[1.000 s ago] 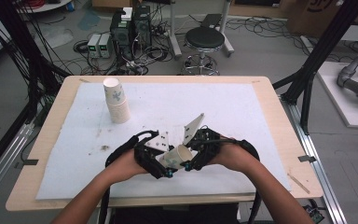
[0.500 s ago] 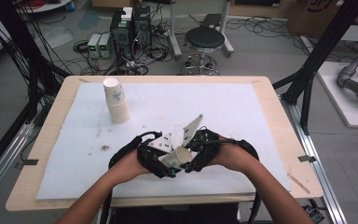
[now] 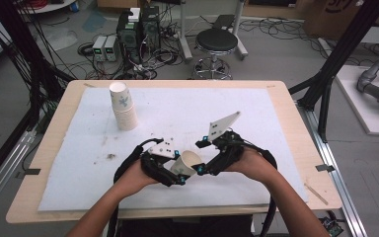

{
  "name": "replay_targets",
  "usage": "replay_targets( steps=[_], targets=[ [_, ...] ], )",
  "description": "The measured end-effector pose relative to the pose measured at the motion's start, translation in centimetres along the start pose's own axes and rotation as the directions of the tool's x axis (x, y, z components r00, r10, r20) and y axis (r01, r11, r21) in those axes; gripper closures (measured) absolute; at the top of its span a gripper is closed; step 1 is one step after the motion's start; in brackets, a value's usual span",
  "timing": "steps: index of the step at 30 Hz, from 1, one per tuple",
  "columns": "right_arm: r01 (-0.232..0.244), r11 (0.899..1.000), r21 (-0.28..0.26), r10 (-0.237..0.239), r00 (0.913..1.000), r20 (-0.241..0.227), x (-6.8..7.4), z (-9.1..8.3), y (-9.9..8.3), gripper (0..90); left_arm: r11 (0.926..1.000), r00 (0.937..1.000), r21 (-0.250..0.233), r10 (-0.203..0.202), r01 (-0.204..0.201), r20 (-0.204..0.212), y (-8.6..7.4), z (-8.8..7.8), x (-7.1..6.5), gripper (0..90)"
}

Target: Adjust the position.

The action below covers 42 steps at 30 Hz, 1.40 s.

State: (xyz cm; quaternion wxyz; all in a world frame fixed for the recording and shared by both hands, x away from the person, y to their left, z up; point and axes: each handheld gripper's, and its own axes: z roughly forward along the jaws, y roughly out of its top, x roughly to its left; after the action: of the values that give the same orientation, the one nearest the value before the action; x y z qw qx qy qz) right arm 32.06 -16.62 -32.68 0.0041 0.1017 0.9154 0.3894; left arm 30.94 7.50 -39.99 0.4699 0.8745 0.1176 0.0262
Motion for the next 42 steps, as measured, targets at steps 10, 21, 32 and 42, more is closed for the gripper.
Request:
replay_targets(
  steps=[10, 21, 32, 42],
  targets=[
    [-0.146, 0.96, -0.239, 0.168, 0.9829, 0.075, -0.8, -2.7, -4.6, 19.5, 0.9888, 0.9912, -0.121, -0.099, 0.088, -0.087, -2.4, -1.8, 0.9, 30.8],
    [-0.172, 0.937, -0.305, 0.243, 0.9467, 0.212, -0.5, -3.6, -9.8, 19.1, 0.9554, 0.9676, -0.276, -0.163, 0.106, -0.193, -4.6, -4.4, 1.4, 30.4],
    [-0.204, 0.911, -0.358, 0.336, 0.8708, 0.359, -0.5, -3.6, -14.0, 19.2, 0.9196, 0.9422, -0.388, -0.184, 0.064, -0.28, -6.0, -6.2, 1.2, 29.8],
    [-0.175, 0.895, -0.409, 0.357, 0.8318, 0.425, -0.4, -5.0, -14.9, 19.2, 0.8882, 0.9197, -0.459, -0.196, 0.02, -0.34, -6.6, -7.3, 1.2, 29.6]
  ],
)
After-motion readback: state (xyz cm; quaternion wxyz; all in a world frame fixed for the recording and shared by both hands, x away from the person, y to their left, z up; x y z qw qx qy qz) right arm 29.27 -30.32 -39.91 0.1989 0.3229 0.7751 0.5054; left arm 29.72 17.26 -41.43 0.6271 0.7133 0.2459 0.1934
